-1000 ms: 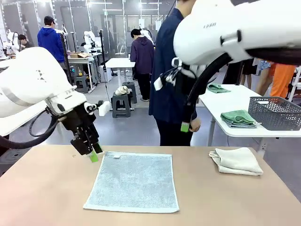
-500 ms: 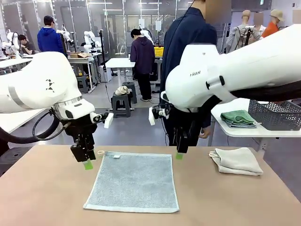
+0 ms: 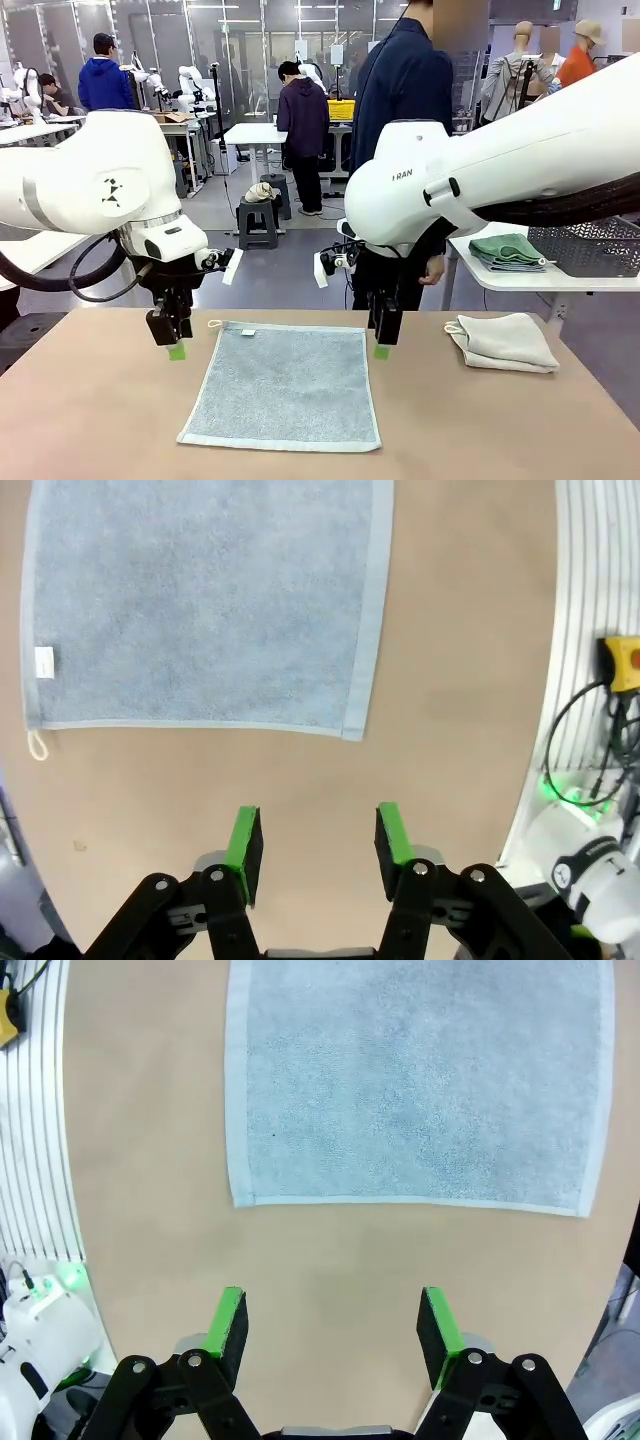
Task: Fold the towels and place them in the basket.
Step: When a person lays out a Towel with hook on the table, fold it in half twice.
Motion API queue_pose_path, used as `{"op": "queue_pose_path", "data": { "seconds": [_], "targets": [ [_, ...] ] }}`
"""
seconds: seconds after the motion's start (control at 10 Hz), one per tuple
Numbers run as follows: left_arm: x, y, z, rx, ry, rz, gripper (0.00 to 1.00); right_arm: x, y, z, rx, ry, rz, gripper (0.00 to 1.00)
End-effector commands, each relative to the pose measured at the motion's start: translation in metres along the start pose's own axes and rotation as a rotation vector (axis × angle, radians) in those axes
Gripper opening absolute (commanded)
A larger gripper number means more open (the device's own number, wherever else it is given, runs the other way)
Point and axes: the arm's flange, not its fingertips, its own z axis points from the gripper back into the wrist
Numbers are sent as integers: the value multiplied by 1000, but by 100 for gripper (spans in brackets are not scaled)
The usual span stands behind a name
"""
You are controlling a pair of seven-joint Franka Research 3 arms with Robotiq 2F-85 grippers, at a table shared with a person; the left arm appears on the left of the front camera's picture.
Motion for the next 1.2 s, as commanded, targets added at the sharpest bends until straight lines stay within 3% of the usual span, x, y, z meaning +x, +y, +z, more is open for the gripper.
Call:
{"op": "queue_pose_path", "data": {
  "seconds": [0.0, 0.2, 0.3, 0.7, 1.1],
  "targets": [
    [0, -4, -5, 38, 16, -1, 59, 4, -4, 3, 8, -4, -21, 85],
    [-2, -2, -4, 13, 53, -24, 59, 1, -1, 0, 1, 0, -1, 85],
    [0, -1, -3, 3, 9, -9, 59, 1, -1, 0, 1, 0, -1, 85],
    [-1, -1, -4, 2, 18, -12, 59, 1, -1, 2, -2, -2, -3, 85],
    [-6, -28, -34, 44, -52, -9, 59, 15, 24, -32, -22, -65, 12, 85]
  ]
}}
